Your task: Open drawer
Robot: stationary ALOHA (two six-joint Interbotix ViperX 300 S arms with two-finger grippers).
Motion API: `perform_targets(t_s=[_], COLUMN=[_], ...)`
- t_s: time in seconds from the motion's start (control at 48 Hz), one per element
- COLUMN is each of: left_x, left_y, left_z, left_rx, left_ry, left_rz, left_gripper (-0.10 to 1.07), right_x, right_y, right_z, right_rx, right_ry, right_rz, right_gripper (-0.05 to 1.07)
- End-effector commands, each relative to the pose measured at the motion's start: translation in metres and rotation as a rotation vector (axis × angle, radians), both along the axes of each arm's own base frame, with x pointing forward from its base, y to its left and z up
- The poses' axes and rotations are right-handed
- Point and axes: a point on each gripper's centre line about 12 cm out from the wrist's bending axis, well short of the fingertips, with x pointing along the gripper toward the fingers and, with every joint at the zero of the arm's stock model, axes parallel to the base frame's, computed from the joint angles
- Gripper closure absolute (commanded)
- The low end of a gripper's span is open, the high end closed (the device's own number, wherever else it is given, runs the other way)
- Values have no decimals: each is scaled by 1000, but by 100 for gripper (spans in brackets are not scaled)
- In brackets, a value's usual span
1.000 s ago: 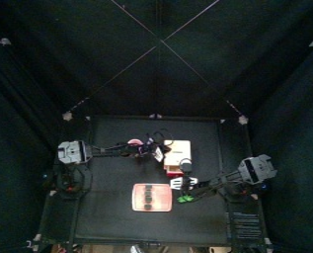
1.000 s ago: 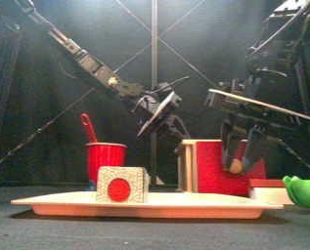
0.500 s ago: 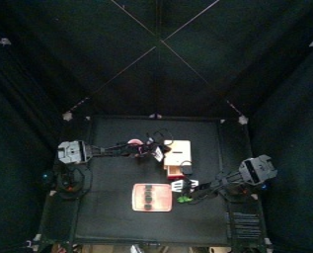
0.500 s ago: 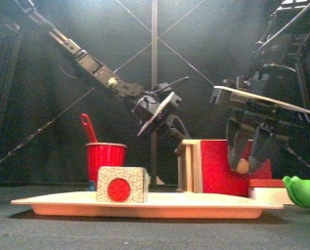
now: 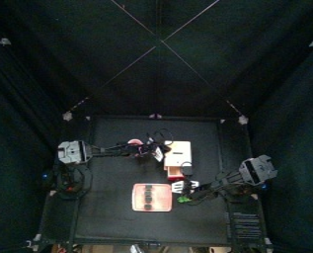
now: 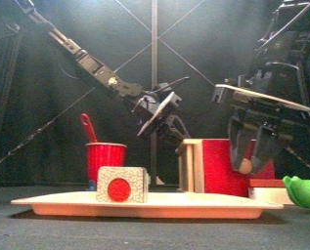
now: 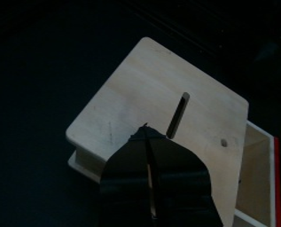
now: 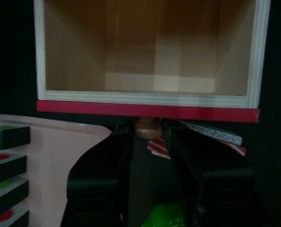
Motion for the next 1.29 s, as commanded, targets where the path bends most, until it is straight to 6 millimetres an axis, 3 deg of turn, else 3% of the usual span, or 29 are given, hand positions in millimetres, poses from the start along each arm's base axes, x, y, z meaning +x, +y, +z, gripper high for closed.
perform_targets(t_s=[0.0,0.354,1.271], left_x=[0,-3,-5], left_y=[8,16,21], left_z=[8,0,-1], left_rx=[5,-22,-24], left_ry=[-15,7,9], left_rz=[15,43,55], left_gripper=[80,80,80], right_x=[-1,6,3], right_y=[7,11,25], right_z=[6,10,12], right_rx=[22,14,7], right_ry=[-21,-39,-45], right_rz=[9,27,79], right_gripper=[76,76,75])
